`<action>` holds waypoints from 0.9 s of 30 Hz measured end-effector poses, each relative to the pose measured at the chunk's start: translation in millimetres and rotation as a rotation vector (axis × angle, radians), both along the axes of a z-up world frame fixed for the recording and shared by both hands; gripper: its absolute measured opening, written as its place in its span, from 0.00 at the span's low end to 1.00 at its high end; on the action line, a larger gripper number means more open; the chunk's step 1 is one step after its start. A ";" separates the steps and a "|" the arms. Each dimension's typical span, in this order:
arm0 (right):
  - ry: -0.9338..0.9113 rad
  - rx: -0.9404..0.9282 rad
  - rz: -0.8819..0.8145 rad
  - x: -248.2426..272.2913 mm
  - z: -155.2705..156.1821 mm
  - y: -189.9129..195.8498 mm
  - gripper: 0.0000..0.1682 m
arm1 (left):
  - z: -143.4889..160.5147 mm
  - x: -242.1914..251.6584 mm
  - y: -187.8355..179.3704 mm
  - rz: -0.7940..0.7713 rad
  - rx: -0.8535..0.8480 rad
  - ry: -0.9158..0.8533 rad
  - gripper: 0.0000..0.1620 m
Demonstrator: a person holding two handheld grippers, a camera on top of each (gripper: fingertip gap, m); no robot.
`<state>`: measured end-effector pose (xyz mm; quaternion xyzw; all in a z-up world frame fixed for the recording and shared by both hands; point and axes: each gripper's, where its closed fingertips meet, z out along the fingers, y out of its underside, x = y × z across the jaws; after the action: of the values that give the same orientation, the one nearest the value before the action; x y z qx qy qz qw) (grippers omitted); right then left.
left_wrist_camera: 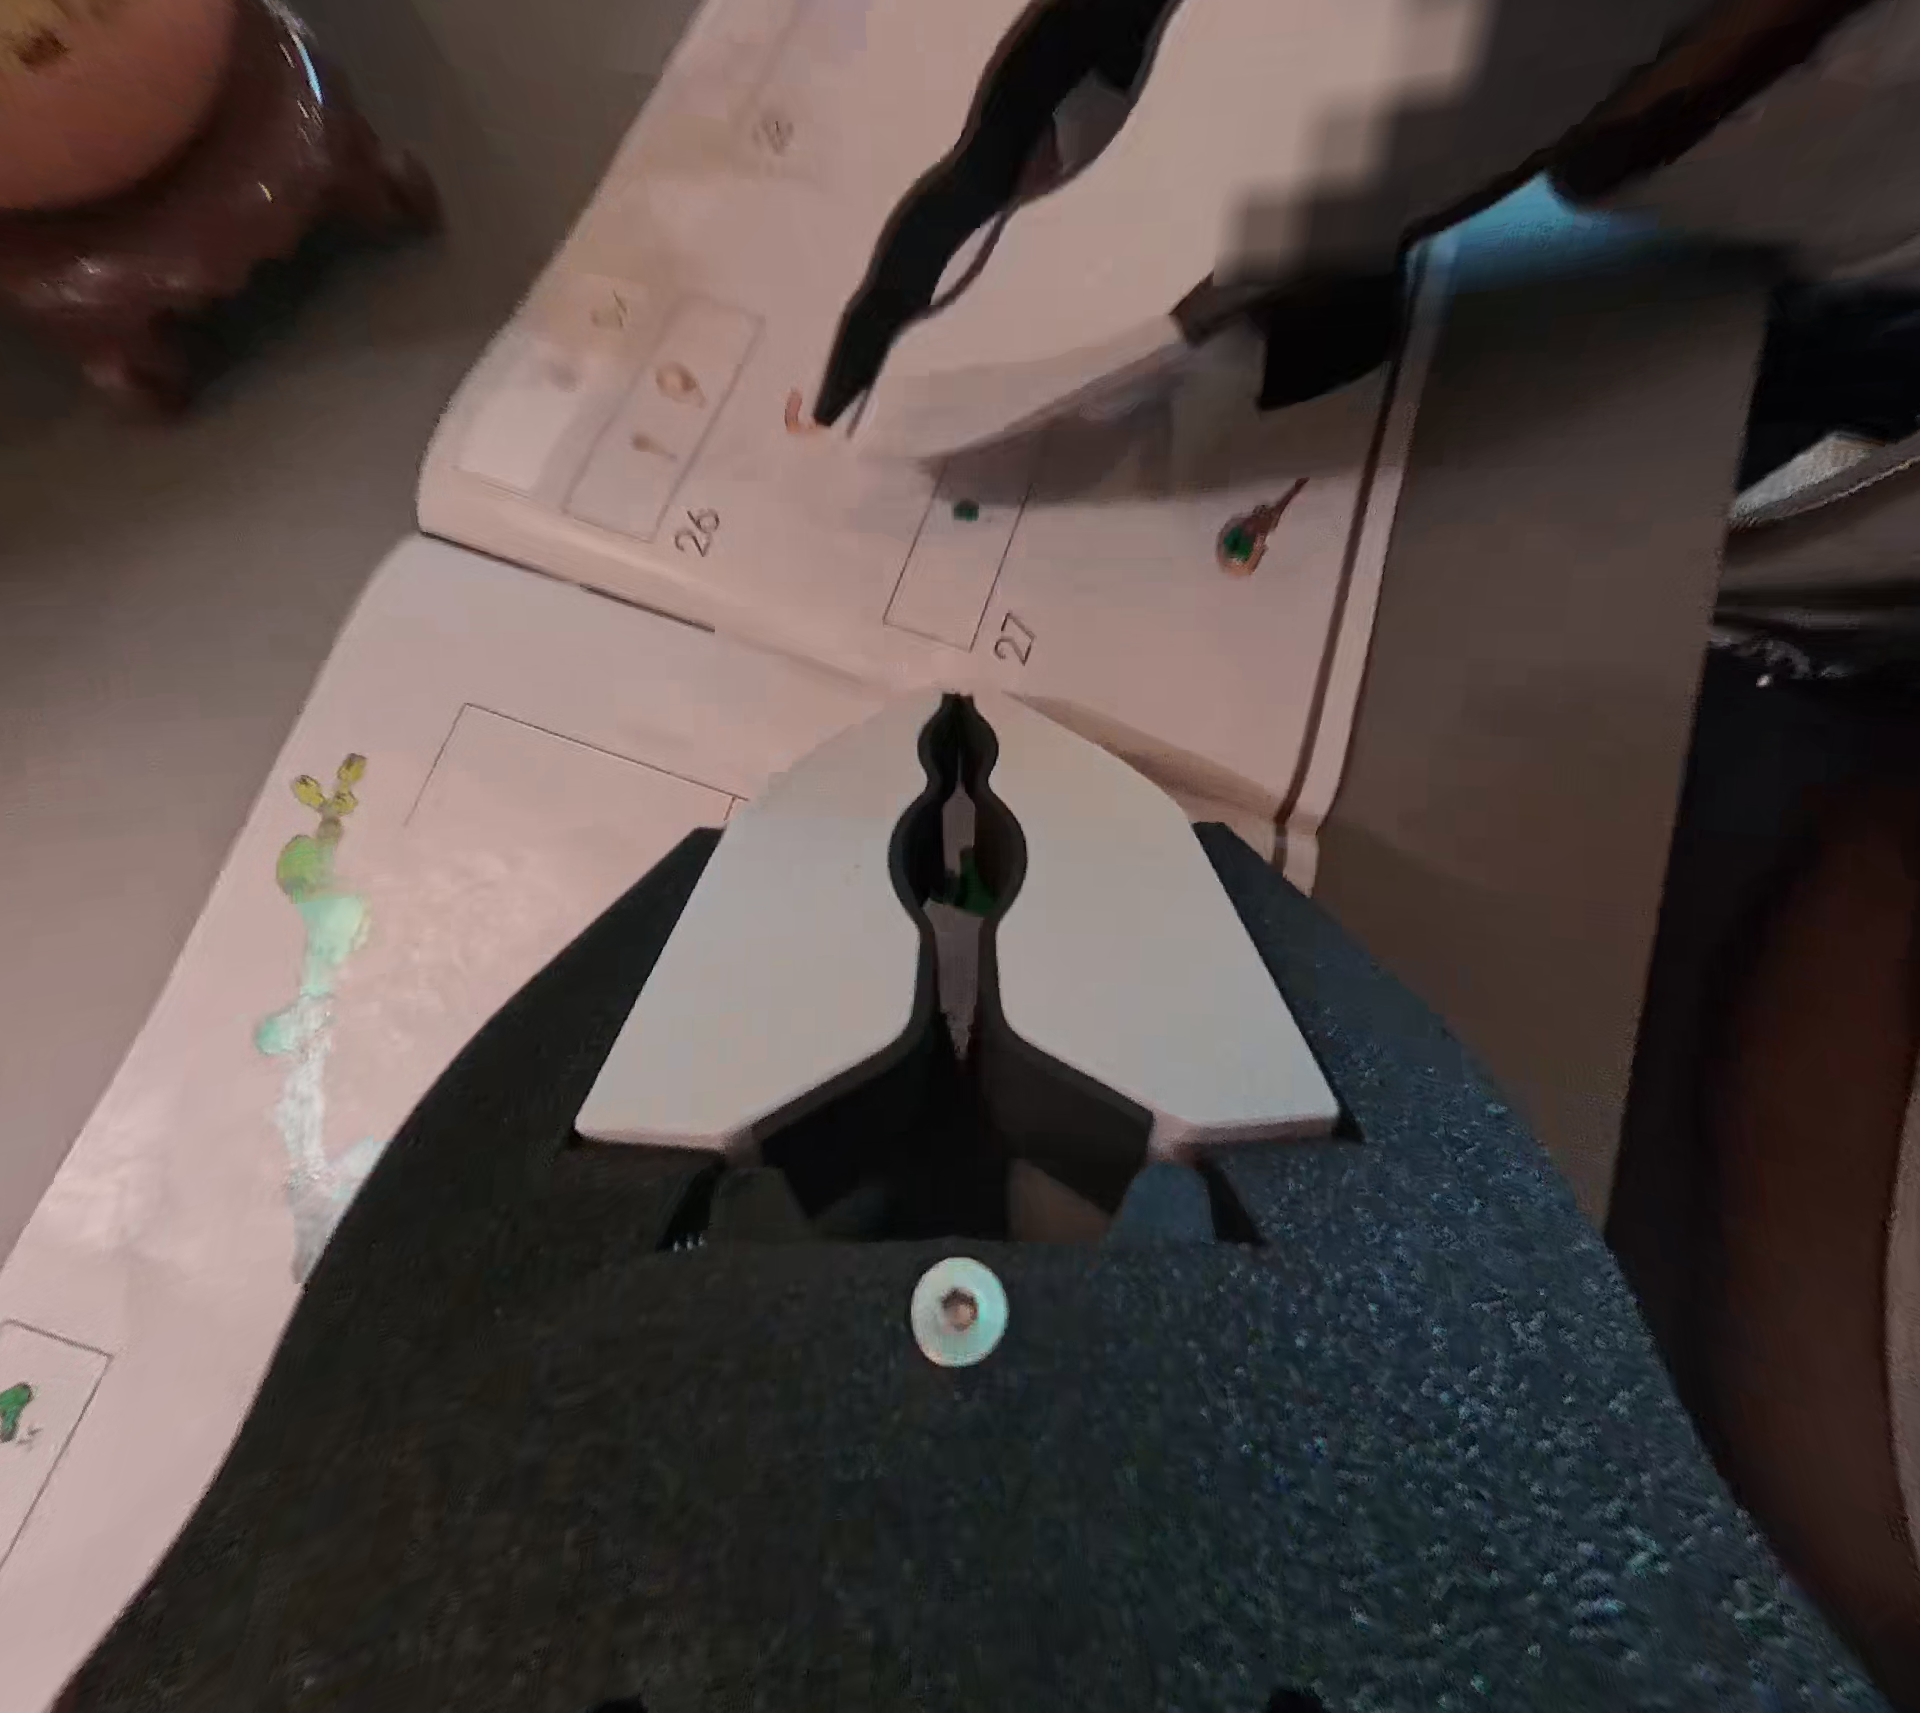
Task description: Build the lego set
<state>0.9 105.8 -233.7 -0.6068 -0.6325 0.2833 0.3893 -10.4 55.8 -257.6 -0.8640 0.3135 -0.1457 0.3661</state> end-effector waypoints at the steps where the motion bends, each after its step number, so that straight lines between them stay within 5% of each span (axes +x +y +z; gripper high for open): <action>1: 0.045 -0.005 -0.018 2.1 9.6 2.5 0.00 | 0.0 -0.1 -0.4 0.001 -0.001 -0.006 0.00; 5: -0.130 -0.110 -0.053 17.7 -26.2 6.9 0.01 | -0.5 -0.2 -0.3 -0.003 -0.015 -0.031 0.00; 11: -0.133 -0.075 -0.073 19.7 -29.2 9.0 0.01 | 2.1 -0.2 1.6 0.001 0.034 -0.027 0.06; 20: -0.121 -0.025 -0.151 21.6 -26.2 19.3 0.15 | 65.1 -86.6 -15.4 0.326 0.344 -0.050 0.57; 23: -0.092 -0.076 -0.157 21.8 -23.7 20.9 0.14 | 85.6 -116.9 -30.5 0.407 0.419 -0.057 0.62; 27: 0.370 -0.092 -0.133 23.9 40.6 17.7 0.01 | 129.1 -144.9 -41.7 0.491 0.607 -0.061 0.81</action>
<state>24.8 123.5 -193.2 -0.6019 -0.4952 0.3923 0.4884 -155.3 14.2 -128.5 -0.7608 0.1153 0.0200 0.6383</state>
